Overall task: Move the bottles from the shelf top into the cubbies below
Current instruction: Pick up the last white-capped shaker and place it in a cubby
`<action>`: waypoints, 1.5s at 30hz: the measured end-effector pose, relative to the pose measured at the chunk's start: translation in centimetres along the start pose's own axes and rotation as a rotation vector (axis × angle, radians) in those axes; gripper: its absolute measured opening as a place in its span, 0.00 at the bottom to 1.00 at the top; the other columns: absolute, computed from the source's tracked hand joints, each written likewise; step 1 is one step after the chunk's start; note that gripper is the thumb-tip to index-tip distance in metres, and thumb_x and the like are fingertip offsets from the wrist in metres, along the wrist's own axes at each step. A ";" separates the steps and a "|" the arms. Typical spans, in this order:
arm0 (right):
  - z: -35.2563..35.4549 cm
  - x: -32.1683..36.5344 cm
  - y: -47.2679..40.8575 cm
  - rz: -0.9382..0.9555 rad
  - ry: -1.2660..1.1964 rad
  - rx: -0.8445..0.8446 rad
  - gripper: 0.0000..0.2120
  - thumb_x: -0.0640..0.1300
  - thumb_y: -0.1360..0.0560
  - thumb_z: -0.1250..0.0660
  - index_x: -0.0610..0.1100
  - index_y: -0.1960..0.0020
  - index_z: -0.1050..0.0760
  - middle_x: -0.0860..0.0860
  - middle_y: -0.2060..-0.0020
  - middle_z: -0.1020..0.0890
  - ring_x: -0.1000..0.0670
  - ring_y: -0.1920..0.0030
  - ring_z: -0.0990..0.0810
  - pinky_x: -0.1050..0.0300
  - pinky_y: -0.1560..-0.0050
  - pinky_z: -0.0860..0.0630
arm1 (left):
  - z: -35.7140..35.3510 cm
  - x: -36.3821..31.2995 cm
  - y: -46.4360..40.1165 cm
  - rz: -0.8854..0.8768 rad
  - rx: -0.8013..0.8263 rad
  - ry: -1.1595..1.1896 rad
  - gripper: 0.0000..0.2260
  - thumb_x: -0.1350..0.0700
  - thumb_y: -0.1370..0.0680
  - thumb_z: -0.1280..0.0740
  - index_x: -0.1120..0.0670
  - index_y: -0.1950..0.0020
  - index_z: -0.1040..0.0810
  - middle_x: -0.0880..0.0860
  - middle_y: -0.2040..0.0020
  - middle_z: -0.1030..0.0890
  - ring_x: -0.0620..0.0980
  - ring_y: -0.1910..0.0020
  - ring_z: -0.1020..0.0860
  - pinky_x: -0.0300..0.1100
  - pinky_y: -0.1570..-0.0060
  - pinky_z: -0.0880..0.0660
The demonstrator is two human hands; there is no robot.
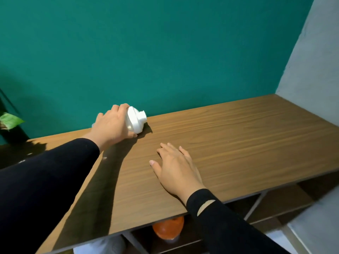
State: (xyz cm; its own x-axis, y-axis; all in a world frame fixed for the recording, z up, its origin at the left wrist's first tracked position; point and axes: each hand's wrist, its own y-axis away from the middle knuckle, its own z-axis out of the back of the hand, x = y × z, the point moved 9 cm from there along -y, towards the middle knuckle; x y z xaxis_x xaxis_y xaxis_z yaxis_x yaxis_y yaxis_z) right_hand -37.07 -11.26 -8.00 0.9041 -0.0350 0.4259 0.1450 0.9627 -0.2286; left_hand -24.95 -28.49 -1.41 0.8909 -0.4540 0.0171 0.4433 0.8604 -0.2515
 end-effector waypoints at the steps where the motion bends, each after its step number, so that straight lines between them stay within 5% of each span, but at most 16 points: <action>1: 0.1 0.0 0.1 -0.002 -0.006 0.000 0.27 0.59 0.19 0.45 0.46 0.26 0.32 0.50 0.23 0.34 0.52 0.22 0.42 0.47 0.21 0.49 | 0.2 0.1 0.6 0.008 -0.027 -0.010 0.41 0.37 0.36 0.24 0.52 0.30 0.36 0.57 0.38 0.22 0.61 0.42 0.22 0.56 0.48 0.29; 5: 0.9 0.0 0.8 -0.049 -0.121 0.032 0.29 0.63 0.20 0.44 0.51 0.24 0.36 0.53 0.24 0.32 0.50 0.23 0.40 0.47 0.23 0.44 | 2.1 -1.2 4.6 -0.010 -0.074 0.179 0.42 0.38 0.34 0.24 0.52 0.28 0.37 0.55 0.37 0.22 0.59 0.41 0.23 0.55 0.45 0.26; 9: 2.8 0.3 3.4 -0.135 -0.783 0.024 0.27 0.63 0.24 0.36 0.59 0.27 0.35 0.59 0.30 0.26 0.56 0.29 0.30 0.47 0.30 0.30 | 6.7 -5.3 11.0 -0.010 -0.167 0.708 0.45 0.44 0.35 0.19 0.46 0.26 0.41 0.45 0.33 0.28 0.47 0.35 0.28 0.46 0.37 0.27; 13: 7.1 1.7 10.8 -0.090 -1.211 -0.186 0.34 0.62 0.30 0.27 0.46 0.30 0.31 0.55 0.40 0.18 0.54 0.37 0.21 0.60 0.40 0.25 | 9.6 -10.4 18.4 -0.092 -0.195 1.055 0.46 0.47 0.43 0.19 0.38 0.30 0.39 0.32 0.37 0.27 0.39 0.37 0.26 0.36 0.38 0.28; 16: 8.8 1.6 17.5 -0.142 -1.342 -0.211 0.45 0.71 0.40 0.25 0.52 0.29 0.30 0.50 0.34 0.21 0.47 0.33 0.23 0.43 0.35 0.27 | 8.7 -13.1 24.0 -0.106 -0.099 1.235 0.47 0.48 0.46 0.20 0.30 0.34 0.39 0.29 0.37 0.27 0.35 0.35 0.26 0.37 0.38 0.27; 19: 7.5 -0.3 22.8 -0.351 -1.393 -0.201 0.50 0.72 0.54 0.21 0.55 0.35 0.25 0.53 0.40 0.16 0.47 0.38 0.18 0.41 0.37 0.25 | 5.2 -15.7 28.8 -0.119 0.005 1.312 0.52 0.47 0.48 0.15 0.22 0.35 0.42 0.26 0.34 0.29 0.35 0.33 0.27 0.37 0.35 0.28; 22: 5.9 -2.7 26.0 -0.595 -1.343 -0.250 0.30 0.59 0.39 0.23 0.55 0.39 0.23 0.57 0.53 0.12 0.55 0.53 0.14 0.60 0.56 0.18 | 0.2 -18.6 31.2 -0.076 0.235 1.327 0.51 0.42 0.43 0.16 0.22 0.34 0.48 0.23 0.34 0.35 0.33 0.30 0.31 0.39 0.30 0.30; 24: 3.9 -5.2 27.0 -0.747 -1.200 -0.231 0.21 0.50 0.27 0.30 0.50 0.35 0.24 0.55 0.55 0.14 0.52 0.56 0.16 0.62 0.63 0.20 | -2.6 -20.2 32.2 -0.042 0.395 1.350 0.50 0.48 0.36 0.17 0.26 0.30 0.51 0.25 0.32 0.37 0.29 0.31 0.32 0.32 0.31 0.32; 26: 1.7 -7.3 27.5 -0.849 -1.116 -0.192 0.20 0.48 0.23 0.32 0.48 0.32 0.27 0.55 0.50 0.18 0.51 0.51 0.20 0.57 0.53 0.18 | -5.7 -21.1 32.9 0.005 0.578 1.370 0.44 0.53 0.28 0.22 0.33 0.27 0.50 0.28 0.29 0.40 0.22 0.33 0.36 0.22 0.36 0.35; 29: -0.8 -9.6 27.4 -0.984 -1.086 -0.192 0.23 0.55 0.24 0.32 0.52 0.30 0.31 0.52 0.43 0.23 0.48 0.42 0.26 0.44 0.33 0.27 | -9.6 -22.4 31.8 0.117 0.788 1.432 0.42 0.38 0.33 0.25 0.40 0.25 0.42 0.36 0.26 0.34 0.35 0.29 0.31 0.35 0.29 0.32; 31: -2.0 -10.6 26.2 -1.037 -1.116 -0.217 0.23 0.54 0.21 0.35 0.51 0.29 0.34 0.50 0.41 0.25 0.48 0.42 0.27 0.45 0.35 0.29 | -13.0 -21.5 30.5 0.422 0.725 1.635 0.45 0.40 0.39 0.20 0.50 0.26 0.32 0.50 0.29 0.24 0.49 0.31 0.24 0.47 0.29 0.29; 34: -4.1 -12.4 24.3 -1.121 -1.168 -0.271 0.22 0.50 0.19 0.37 0.47 0.27 0.35 0.47 0.40 0.24 0.46 0.41 0.25 0.46 0.37 0.28 | -14.3 -21.8 29.4 0.610 0.619 1.649 0.17 0.54 0.24 0.31 0.54 0.35 0.24 0.56 0.39 0.18 0.53 0.38 0.21 0.53 0.32 0.27; 36: -5.3 -13.5 23.1 -1.117 -1.160 -0.304 0.22 0.49 0.19 0.37 0.47 0.27 0.34 0.46 0.39 0.22 0.45 0.41 0.23 0.45 0.37 0.26 | -15.4 -21.5 29.0 0.669 0.561 1.578 0.09 0.54 0.20 0.36 0.54 0.43 0.21 0.56 0.44 0.17 0.53 0.41 0.19 0.56 0.34 0.25; 39: -6.3 -14.1 21.6 -1.078 -1.136 -0.302 0.22 0.50 0.19 0.39 0.50 0.26 0.37 0.47 0.41 0.22 0.47 0.44 0.22 0.50 0.43 0.25 | -17.0 -21.7 27.5 0.654 0.571 1.482 0.12 0.56 0.18 0.40 0.56 0.43 0.18 0.53 0.46 0.15 0.49 0.47 0.18 0.47 0.42 0.22; 42: -7.2 -14.5 20.9 -1.086 -1.117 -0.260 0.19 0.50 0.18 0.41 0.49 0.28 0.37 0.46 0.44 0.21 0.47 0.47 0.21 0.51 0.49 0.27 | -18.8 -21.5 26.3 0.635 0.590 1.363 0.14 0.59 0.17 0.41 0.58 0.35 0.22 0.52 0.37 0.20 0.44 0.44 0.21 0.36 0.44 0.23; 45: -8.3 -15.1 20.5 -1.115 -1.124 -0.223 0.21 0.48 0.18 0.41 0.46 0.27 0.39 0.43 0.40 0.22 0.44 0.43 0.22 0.51 0.48 0.28 | -20.1 -21.1 26.0 0.695 0.548 1.436 0.14 0.59 0.16 0.42 0.55 0.32 0.26 0.56 0.36 0.20 0.55 0.38 0.22 0.50 0.34 0.26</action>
State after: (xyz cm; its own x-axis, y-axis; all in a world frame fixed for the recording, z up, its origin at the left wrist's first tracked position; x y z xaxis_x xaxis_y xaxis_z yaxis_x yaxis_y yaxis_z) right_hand -44.42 6.77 -26.42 -0.4166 -0.3583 0.8355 0.6443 0.5319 0.5494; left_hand -34.18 -1.16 -27.74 0.2506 0.4553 -0.8543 0.2887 0.8072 0.5149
